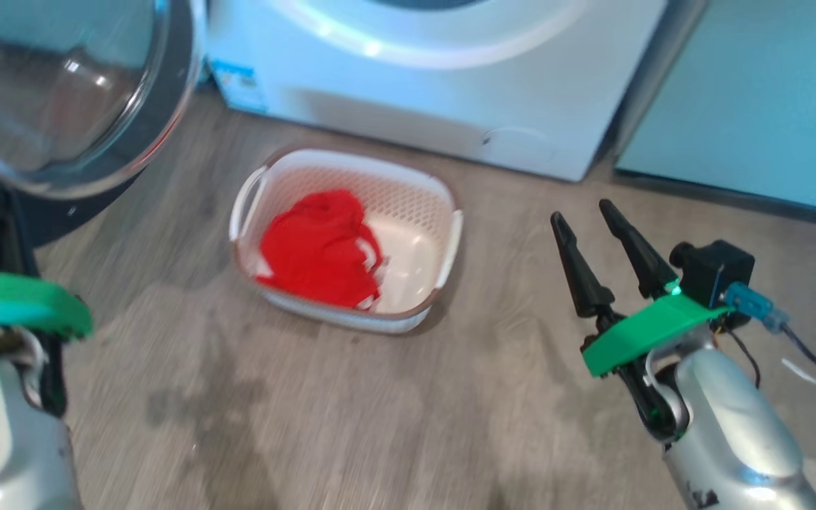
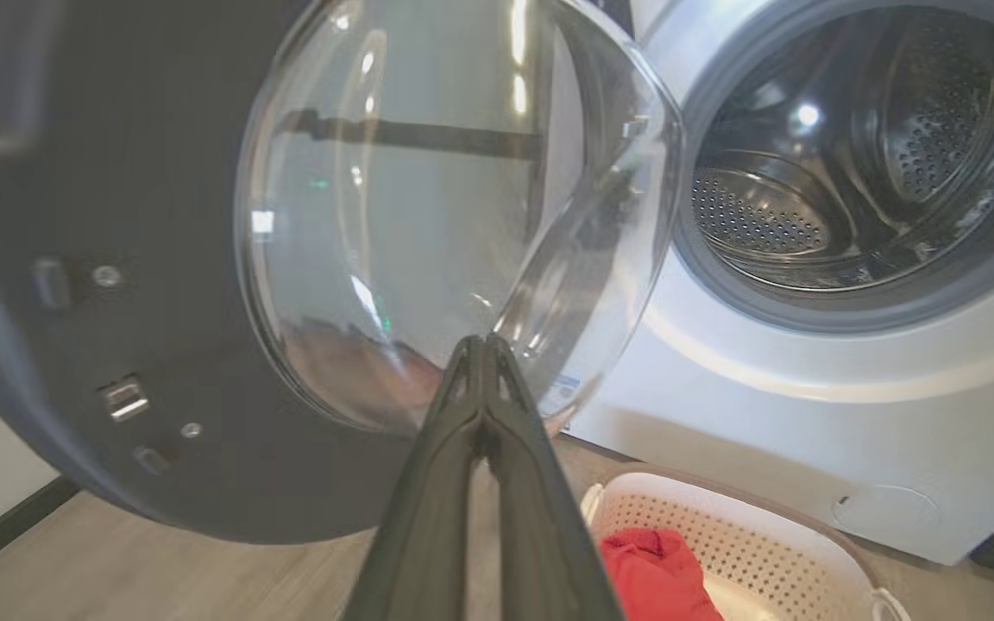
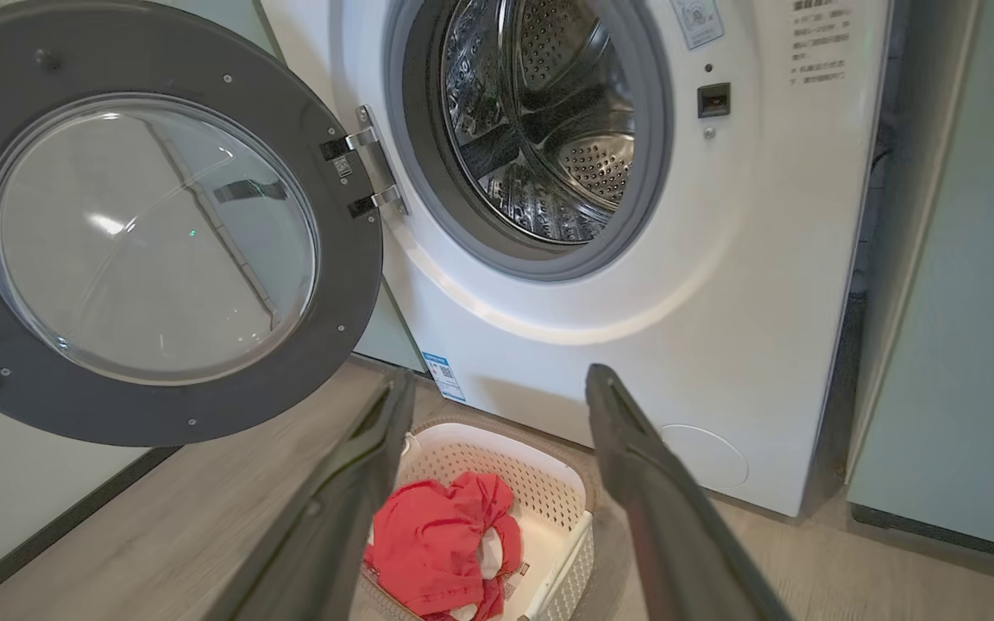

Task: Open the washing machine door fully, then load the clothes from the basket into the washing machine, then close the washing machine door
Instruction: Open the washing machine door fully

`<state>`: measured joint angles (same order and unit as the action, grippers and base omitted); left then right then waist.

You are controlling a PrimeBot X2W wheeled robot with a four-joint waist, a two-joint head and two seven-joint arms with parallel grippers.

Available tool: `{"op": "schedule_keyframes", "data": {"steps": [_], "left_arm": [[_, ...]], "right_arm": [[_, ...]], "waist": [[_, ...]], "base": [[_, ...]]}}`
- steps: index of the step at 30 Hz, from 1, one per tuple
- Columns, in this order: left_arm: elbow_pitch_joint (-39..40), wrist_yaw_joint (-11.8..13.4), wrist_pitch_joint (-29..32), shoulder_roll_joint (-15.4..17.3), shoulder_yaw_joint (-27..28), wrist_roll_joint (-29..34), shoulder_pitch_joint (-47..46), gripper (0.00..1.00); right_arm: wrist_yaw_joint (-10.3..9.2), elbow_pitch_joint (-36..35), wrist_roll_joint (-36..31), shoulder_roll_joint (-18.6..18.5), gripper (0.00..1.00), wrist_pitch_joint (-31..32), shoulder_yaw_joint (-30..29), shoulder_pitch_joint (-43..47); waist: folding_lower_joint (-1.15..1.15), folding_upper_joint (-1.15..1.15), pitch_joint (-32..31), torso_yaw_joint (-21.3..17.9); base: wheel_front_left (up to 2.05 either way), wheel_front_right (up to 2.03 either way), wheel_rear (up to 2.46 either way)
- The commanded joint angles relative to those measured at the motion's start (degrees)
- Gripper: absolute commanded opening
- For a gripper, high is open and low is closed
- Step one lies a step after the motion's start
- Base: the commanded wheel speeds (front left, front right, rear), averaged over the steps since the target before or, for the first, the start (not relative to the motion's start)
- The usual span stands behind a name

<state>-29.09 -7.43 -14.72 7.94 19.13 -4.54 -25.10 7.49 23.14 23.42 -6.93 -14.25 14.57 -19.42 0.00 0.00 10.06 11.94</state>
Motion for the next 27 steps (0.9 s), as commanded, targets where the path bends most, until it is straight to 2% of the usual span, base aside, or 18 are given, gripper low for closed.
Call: {"op": "schedule_keyframes", "data": {"steps": [1, 11, 19, 27], "left_arm": [[2.63, -0.04, -0.28, 1.83, 0.77, -0.27, 0.26, 0.00], [13.35, -0.05, -0.28, -2.09, -0.70, -2.30, 12.28, 0.00], [23.31, 0.02, -0.28, -4.82, -2.82, -3.68, 19.01, 0.00], [28.41, 2.99, -0.28, -5.04, -8.78, -7.52, 23.16, 0.00]], "right_arm": [[0.00, -1.86, 0.51, 0.91, 1.00, -0.71, 0.78, 0.67], [0.00, -5.58, 0.19, 1.72, 1.00, -0.73, -1.14, 4.73], [0.00, -8.25, 0.19, 1.59, 1.00, -0.74, -3.45, 7.32], [0.00, -9.99, -0.20, 2.20, 1.00, -0.74, -5.15, 9.58]], "waist": [[0.00, 0.00, -2.92, -3.14], [0.00, 0.00, -7.68, -11.41], [0.00, 0.00, -8.89, -15.46], [0.00, 0.00, -8.49, -16.99]], "base": [[0.00, 0.00, 0.00], [0.00, 0.00, 0.00], [0.00, 0.00, 0.00], [0.00, 0.00, 0.00]]}}
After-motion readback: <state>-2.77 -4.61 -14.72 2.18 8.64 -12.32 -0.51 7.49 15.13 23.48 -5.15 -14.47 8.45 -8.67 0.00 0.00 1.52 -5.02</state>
